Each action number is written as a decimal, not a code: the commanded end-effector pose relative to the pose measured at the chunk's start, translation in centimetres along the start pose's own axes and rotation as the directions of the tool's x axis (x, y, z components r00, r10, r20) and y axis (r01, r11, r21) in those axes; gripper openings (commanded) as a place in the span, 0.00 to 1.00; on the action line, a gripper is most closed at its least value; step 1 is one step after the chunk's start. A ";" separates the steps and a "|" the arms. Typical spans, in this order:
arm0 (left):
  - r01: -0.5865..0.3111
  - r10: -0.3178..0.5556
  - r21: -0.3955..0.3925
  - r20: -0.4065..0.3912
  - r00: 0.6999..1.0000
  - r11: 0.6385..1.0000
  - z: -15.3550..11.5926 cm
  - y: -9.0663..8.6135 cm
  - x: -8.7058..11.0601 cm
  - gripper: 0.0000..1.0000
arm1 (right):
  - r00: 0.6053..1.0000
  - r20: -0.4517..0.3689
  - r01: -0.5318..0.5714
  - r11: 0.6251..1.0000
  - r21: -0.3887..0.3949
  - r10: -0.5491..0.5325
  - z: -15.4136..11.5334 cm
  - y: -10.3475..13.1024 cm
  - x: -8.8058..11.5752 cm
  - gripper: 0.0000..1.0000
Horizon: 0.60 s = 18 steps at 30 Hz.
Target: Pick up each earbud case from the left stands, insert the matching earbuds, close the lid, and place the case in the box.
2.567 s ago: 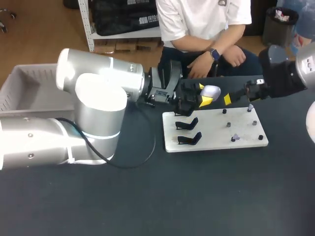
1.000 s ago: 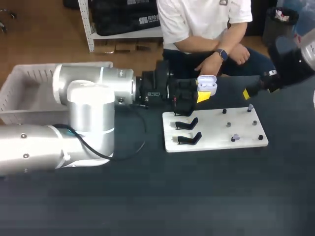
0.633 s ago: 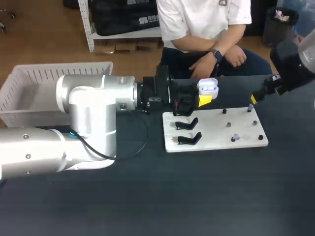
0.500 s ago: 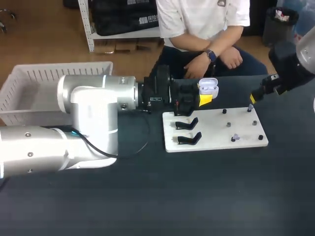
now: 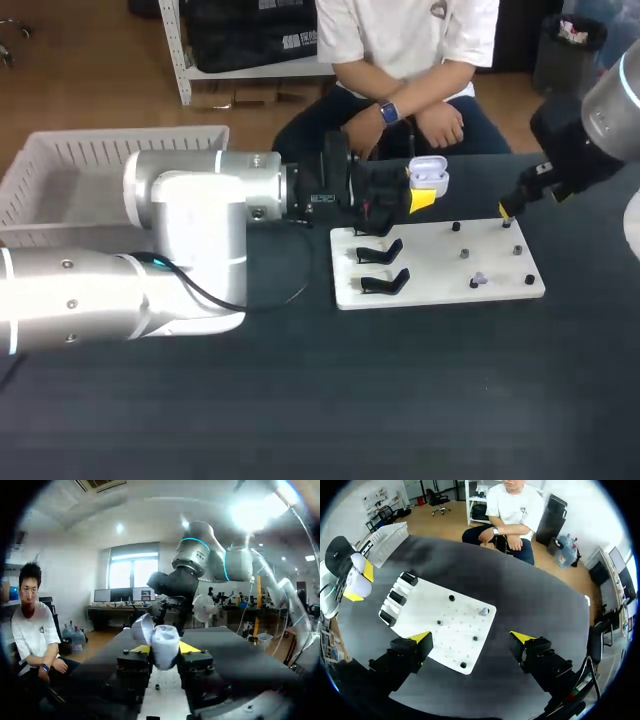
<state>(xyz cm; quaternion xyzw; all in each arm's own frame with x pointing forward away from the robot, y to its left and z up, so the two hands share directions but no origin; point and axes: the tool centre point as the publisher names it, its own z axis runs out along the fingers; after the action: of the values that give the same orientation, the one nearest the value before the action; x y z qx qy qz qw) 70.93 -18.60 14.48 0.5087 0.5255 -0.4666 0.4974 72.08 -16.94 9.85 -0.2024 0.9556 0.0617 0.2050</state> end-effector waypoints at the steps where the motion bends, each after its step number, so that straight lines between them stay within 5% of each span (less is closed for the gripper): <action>1: -0.008 0.008 -0.014 0.009 1.000 1.000 0.0 -0.4 -0.3 0.00 | 1.000 -0.013 -0.006 1.000 0.011 0.006 1.3 0.0 -1.1 1.00; 18: -0.008 0.008 -0.014 0.009 1.000 1.000 0.0 -0.4 -0.3 0.00 | 0.992 -0.123 0.053 0.995 0.090 -0.041 3.7 -1.0 -1.0 0.96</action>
<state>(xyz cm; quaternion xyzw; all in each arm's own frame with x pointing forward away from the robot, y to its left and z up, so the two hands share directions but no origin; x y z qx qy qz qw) 70.76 -18.60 14.88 0.5073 0.5245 -0.4651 0.5012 74.21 -17.34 7.10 -0.2213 0.9619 0.0071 0.1606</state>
